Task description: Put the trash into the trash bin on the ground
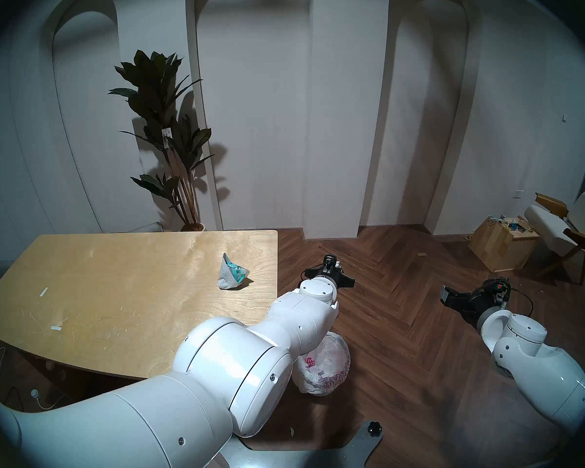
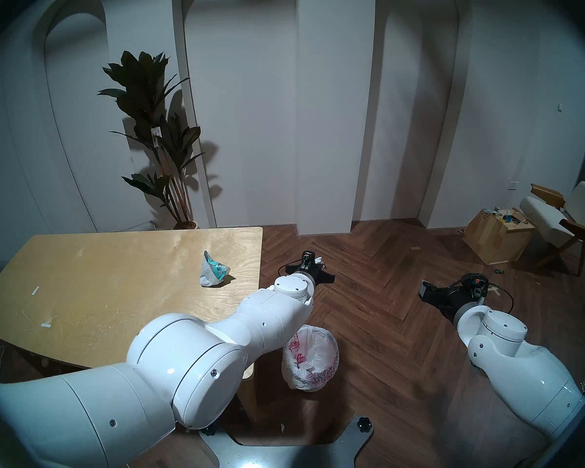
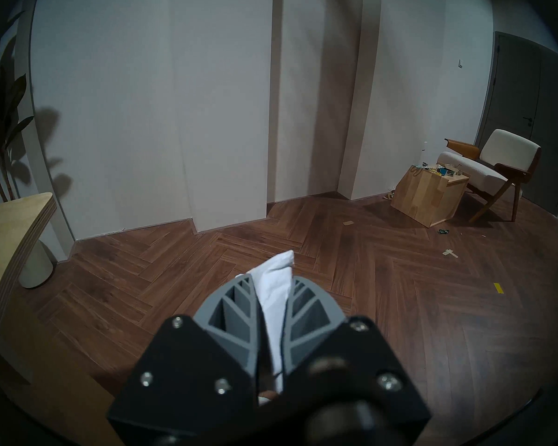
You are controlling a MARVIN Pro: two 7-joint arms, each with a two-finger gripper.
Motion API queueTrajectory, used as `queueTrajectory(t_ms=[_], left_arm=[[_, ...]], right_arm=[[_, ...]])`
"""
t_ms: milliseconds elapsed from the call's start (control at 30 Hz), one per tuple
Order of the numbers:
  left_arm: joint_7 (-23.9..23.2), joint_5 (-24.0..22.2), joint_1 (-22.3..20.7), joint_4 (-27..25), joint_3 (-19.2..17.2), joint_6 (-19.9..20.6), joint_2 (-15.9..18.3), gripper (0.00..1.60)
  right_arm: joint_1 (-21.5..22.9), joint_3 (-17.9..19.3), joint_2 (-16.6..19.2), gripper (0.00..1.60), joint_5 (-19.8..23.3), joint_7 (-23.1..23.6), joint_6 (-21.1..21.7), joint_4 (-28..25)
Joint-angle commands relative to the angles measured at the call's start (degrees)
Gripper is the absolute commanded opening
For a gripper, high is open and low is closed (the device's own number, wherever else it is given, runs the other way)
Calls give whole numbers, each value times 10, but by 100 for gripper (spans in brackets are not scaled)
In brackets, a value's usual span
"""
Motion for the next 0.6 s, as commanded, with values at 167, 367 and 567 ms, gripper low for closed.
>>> queueTrajectory(t_ms=[167,367,567], left_arm=[[3,1,-24,-5,-1,-7,-4,78],[3,0,-25,-3,-2,-7,-4,160],[4,0,-26,-2,-3,-8,-3,160]], right_arm=[[3,5,0,160,1,-1,-2,-5],[3,5,0,160,1,-1,-2,-5],[3,5,0,160,1,-1,-2,-5]])
